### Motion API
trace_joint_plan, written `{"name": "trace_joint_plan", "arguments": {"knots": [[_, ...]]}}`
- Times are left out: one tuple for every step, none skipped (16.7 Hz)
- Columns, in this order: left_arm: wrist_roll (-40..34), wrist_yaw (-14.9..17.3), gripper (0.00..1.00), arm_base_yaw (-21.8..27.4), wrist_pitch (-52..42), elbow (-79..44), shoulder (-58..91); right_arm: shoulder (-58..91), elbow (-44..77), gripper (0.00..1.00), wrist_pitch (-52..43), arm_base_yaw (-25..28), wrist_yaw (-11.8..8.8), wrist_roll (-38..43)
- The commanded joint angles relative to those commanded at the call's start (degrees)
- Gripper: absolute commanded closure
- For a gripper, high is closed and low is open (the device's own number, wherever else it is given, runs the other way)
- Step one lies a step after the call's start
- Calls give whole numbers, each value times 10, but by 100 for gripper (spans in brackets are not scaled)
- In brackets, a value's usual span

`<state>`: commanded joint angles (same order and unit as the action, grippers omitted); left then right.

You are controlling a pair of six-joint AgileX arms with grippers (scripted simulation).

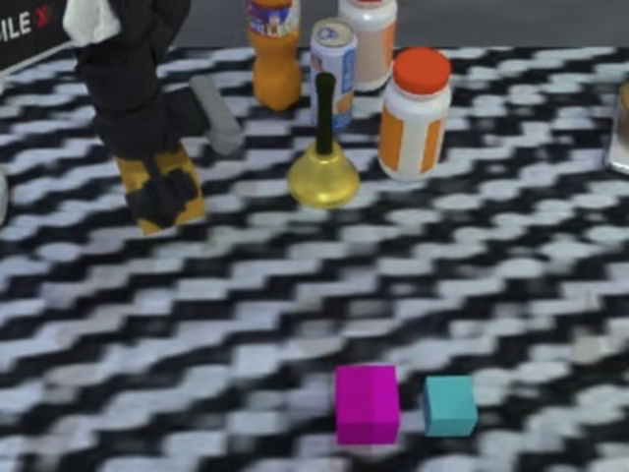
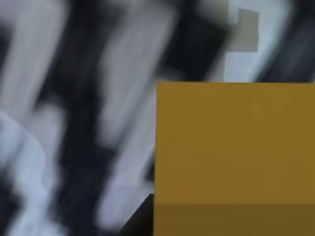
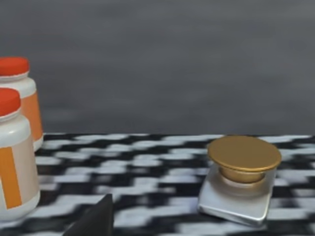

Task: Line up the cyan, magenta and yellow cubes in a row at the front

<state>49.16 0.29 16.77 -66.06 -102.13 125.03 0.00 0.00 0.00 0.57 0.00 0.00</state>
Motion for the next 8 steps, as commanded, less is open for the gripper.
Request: {"name": "trace_joint_plan", "arguments": {"knots": [[1,0,100,17,7,30,-24,0,0,0,0,0,0,0],[1,-1,100,37,14,63,-49,0,0,0,0,0,0,0],[2,-1,100,57,21,99,-76,0,0,0,0,0,0,0],[3,-1,100,79,28,140,-104,0,0,0,0,0,0,0],[4,-1,100,102,36,182,-132,0,0,0,0,0,0,0],[5,-1,100,124,43,224,-160,0,0,0,0,0,0,0],[6,-2,100,146,51,263,-188,0,0,0,0,0,0,0],[7,-2,100,166,58,297,-215,0,0,0,0,0,0,0]]}}
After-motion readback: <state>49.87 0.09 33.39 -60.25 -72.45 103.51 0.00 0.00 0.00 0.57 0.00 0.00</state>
